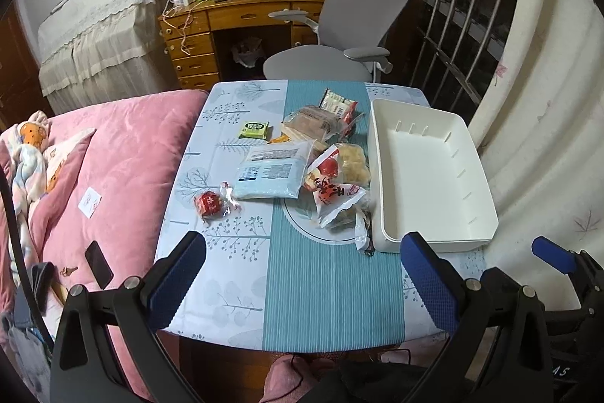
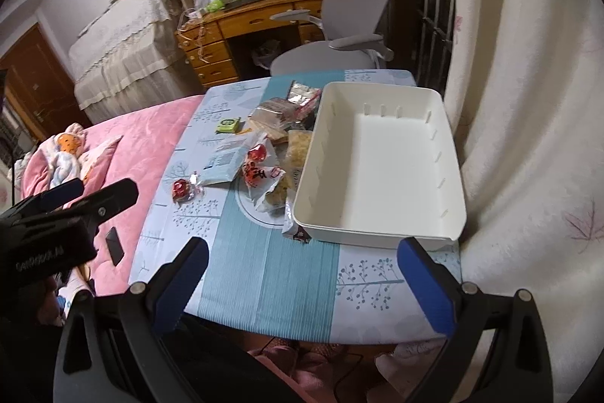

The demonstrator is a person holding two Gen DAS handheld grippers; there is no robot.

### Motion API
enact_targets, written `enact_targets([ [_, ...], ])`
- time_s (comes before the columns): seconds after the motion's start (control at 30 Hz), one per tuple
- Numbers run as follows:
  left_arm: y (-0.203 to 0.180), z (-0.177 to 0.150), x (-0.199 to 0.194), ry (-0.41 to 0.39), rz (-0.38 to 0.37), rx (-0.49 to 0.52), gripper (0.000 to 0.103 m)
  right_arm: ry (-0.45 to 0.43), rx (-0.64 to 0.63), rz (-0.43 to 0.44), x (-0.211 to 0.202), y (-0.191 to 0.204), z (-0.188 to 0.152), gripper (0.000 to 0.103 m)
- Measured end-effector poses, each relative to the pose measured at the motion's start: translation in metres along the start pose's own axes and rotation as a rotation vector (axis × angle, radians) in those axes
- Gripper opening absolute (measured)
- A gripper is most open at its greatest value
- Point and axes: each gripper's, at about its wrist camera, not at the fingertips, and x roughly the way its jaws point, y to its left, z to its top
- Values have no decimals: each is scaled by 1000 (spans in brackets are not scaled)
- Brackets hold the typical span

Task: Organize snacks

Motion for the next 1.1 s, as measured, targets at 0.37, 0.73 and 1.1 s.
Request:
enact_targets([
  [0.37, 22, -15, -9, 11, 54, -95, 102, -61, -67, 47, 0, 2, 8, 100],
  [0.73, 58, -20, 19, 72, 31, -157, 102, -75, -155, 40, 8, 29, 18, 100],
  [1.1, 111, 9, 97, 217, -2, -115, 102, -23, -119, -43, 49, 57, 36, 100],
])
